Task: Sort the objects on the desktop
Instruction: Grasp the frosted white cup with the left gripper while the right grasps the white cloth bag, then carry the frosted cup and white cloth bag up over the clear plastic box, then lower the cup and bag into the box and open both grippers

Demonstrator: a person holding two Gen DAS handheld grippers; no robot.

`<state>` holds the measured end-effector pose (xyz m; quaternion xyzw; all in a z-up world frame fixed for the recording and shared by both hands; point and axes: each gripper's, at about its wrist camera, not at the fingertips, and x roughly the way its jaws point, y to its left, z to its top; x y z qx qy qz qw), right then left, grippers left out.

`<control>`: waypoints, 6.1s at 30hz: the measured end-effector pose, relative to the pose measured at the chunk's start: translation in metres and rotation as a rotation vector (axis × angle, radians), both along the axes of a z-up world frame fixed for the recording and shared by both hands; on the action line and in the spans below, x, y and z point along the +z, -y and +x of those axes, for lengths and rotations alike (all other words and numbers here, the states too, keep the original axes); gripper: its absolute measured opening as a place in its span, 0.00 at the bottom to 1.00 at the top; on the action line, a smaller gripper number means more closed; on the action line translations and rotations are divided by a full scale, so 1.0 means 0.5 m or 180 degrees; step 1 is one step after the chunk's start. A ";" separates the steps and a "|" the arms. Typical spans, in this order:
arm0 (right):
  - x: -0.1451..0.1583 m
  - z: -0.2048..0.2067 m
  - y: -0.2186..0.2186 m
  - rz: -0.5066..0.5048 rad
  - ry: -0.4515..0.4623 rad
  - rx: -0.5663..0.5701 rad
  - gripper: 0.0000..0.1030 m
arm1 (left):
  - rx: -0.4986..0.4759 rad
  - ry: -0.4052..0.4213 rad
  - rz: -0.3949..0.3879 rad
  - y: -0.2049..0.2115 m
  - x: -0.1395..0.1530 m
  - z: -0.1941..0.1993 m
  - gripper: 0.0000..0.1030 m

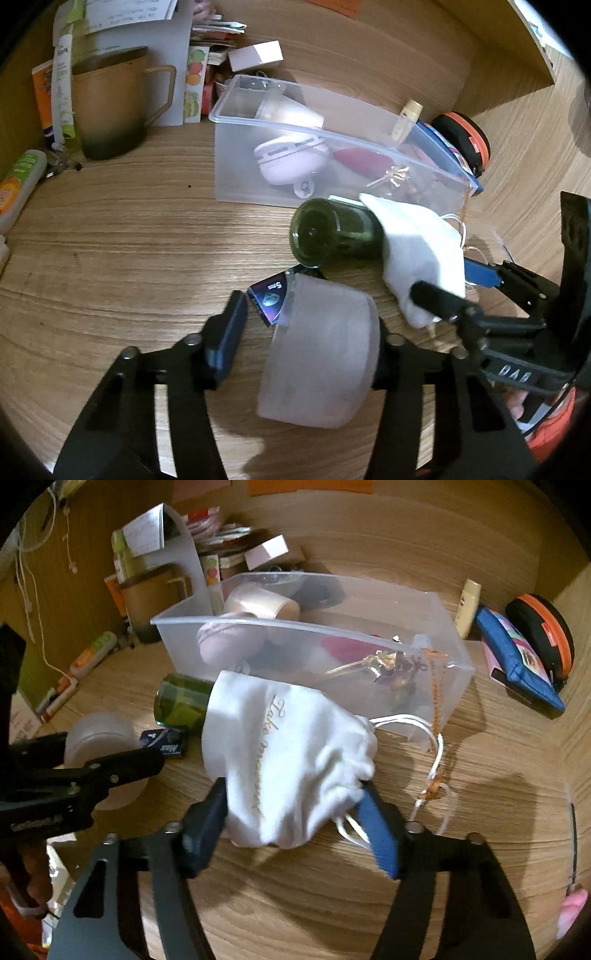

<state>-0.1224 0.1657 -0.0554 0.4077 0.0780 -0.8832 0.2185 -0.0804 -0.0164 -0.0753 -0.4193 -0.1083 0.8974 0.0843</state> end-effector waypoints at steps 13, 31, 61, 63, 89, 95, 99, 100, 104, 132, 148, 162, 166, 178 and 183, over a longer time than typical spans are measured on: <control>0.046 0.003 -0.057 -0.0312 -0.0153 -0.0153 0.28 | 0.0105 -0.0068 0.0126 0.015 0.019 0.008 0.29; 0.124 -0.003 -0.125 -0.0775 -0.0302 -0.0290 0.27 | 0.0154 -0.0256 0.0043 0.021 0.062 0.012 0.28; 0.172 -0.009 -0.107 -0.0850 -0.0437 -0.0174 0.27 | 0.0264 -0.0505 -0.0187 0.037 0.105 0.059 0.28; 0.180 -0.012 -0.108 -0.0865 -0.0462 -0.0176 0.27 | 0.0271 -0.0561 -0.0194 0.042 0.118 0.053 0.28; 0.219 -0.104 -0.085 -0.0878 -0.0598 -0.0097 0.27 | 0.0052 -0.0791 -0.0169 0.032 0.238 -0.097 0.28; 0.215 -0.143 -0.074 -0.0847 -0.0538 -0.0067 0.27 | -0.0037 -0.0824 -0.0166 0.011 0.240 -0.125 0.28; 0.210 -0.168 -0.062 -0.0801 -0.0509 -0.0041 0.27 | -0.0053 -0.0784 -0.0141 0.007 0.233 -0.153 0.28; 0.209 -0.174 -0.060 -0.0800 -0.0499 -0.0033 0.27 | -0.0053 -0.0774 -0.0128 0.008 0.231 -0.159 0.28; 0.202 -0.194 -0.054 -0.0778 -0.0466 -0.0025 0.27 | -0.0091 -0.0720 -0.0094 0.003 0.222 -0.186 0.28; 0.110 -0.286 -0.058 -0.0623 -0.0080 0.0060 0.28 | -0.0358 -0.0390 -0.0133 -0.091 0.133 -0.300 0.28; 0.096 -0.282 -0.041 -0.0381 -0.0114 0.0075 0.29 | -0.0347 -0.0218 -0.0235 -0.102 0.090 -0.321 0.28; 0.088 -0.273 -0.024 -0.0079 -0.0203 0.0136 0.37 | -0.0359 -0.0235 -0.0247 -0.095 0.089 -0.321 0.32; 0.092 -0.271 -0.030 -0.0132 -0.0176 0.0155 0.41 | -0.0319 -0.0251 -0.0201 -0.086 0.091 -0.320 0.44; 0.116 -0.261 -0.051 -0.0323 -0.0271 0.0116 0.53 | -0.0284 -0.0357 -0.0110 -0.076 0.105 -0.310 0.58; 0.120 -0.259 -0.051 -0.0352 -0.0307 0.0118 0.53 | -0.0252 -0.0373 -0.0116 -0.073 0.107 -0.310 0.61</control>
